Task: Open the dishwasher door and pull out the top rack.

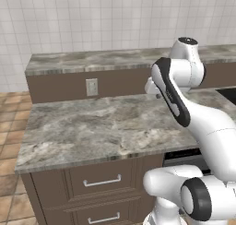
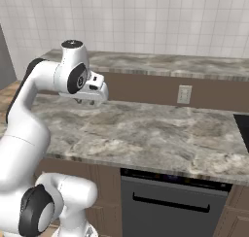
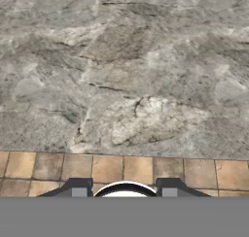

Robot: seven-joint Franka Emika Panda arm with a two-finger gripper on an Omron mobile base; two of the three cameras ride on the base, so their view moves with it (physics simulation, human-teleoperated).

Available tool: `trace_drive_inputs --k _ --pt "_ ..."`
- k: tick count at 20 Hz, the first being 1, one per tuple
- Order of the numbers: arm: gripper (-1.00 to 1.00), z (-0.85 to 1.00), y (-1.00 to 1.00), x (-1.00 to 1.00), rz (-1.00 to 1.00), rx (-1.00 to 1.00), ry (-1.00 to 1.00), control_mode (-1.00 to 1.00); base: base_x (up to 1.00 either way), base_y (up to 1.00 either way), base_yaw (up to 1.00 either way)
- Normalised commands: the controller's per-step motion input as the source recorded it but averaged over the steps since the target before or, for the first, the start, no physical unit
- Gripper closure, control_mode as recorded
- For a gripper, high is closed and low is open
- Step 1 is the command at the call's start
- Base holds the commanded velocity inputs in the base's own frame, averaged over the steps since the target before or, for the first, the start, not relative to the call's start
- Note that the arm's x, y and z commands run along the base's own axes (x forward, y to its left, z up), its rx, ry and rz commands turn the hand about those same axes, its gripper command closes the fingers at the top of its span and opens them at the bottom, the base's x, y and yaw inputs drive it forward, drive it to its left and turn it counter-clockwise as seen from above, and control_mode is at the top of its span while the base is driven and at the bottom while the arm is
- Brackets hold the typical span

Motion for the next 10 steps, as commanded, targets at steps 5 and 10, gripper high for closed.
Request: trace_drive_inputs --k 5,10 --pt "-1.0 0.0 -0.1 -0.11 0.0 0.03 0.0 -1.0 0.0 0.0 0.0" --pt "-1.0 -0.24 -0.23 -0.54 -0.07 0.11 0.0 -1.0 0.0 0.0 0.0"
